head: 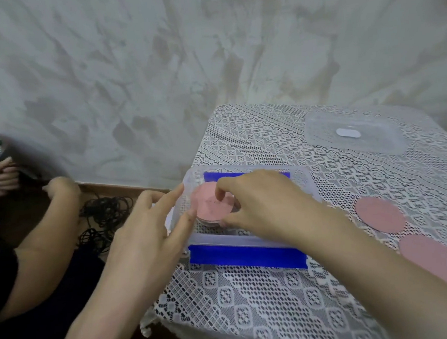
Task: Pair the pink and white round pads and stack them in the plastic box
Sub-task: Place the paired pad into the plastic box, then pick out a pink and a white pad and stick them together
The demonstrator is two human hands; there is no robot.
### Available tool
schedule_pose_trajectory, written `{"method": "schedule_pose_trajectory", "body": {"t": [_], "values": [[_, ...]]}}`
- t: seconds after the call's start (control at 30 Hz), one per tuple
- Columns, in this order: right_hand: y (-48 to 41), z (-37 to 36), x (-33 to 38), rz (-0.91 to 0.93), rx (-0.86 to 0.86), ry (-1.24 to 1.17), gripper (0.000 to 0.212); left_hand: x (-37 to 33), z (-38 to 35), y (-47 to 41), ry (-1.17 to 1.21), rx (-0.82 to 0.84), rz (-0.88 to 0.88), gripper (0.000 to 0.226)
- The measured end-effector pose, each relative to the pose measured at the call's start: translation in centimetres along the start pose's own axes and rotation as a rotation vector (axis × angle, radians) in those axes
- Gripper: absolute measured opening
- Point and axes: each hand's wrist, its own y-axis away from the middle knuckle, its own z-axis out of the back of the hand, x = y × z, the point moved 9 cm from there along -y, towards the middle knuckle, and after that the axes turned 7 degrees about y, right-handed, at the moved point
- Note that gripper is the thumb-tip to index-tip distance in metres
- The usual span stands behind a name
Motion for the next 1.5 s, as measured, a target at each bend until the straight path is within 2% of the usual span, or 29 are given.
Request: {"method": "schedule_pose_trajectory", "body": {"t": [0.1,0.33,0.5,0.77,1.03,1.27,1.5], "values": [[-0.7,0.0,-0.2,-0.001,-0.072,0.037,0.022,0.1,0.1,-0.2,0.007,-0.010,-0.014,0.057],[-0.9,-0.3,-0.1,0.003,-0.118,0.040,0.023,0.2,-0.1,-0.4,-0.027,-0.011,-0.031,0.052],[-0.7,-0.3,0.1,0.012,-0.122,0.048,0.023,-0.5,-0.1,-0.7,-0.134,-0.001,-0.038,0.050],[2.5,3.0,-0.9,-0.013,-0.166,0.146,0.035,-5.0,-0.3,-0.8,-0.292,-0.108,-0.146,0.045],[10.1,5.7,-6.8,-0.168,-0.187,0.247,0.033,-11.5,-5.8,-0.7,-0.373,-0.034,-0.316,0.048],[16.5,5.8,-13.4,-0.351,-0.156,0.248,0.035,-20.0,-12.3,0.9,-0.419,0.039,-0.486,0.051],[21.9,3.1,-19.1,-0.483,-0.078,0.172,0.041,-24.1,-19.5,3.9,-0.435,0.145,-0.614,0.045]]}}
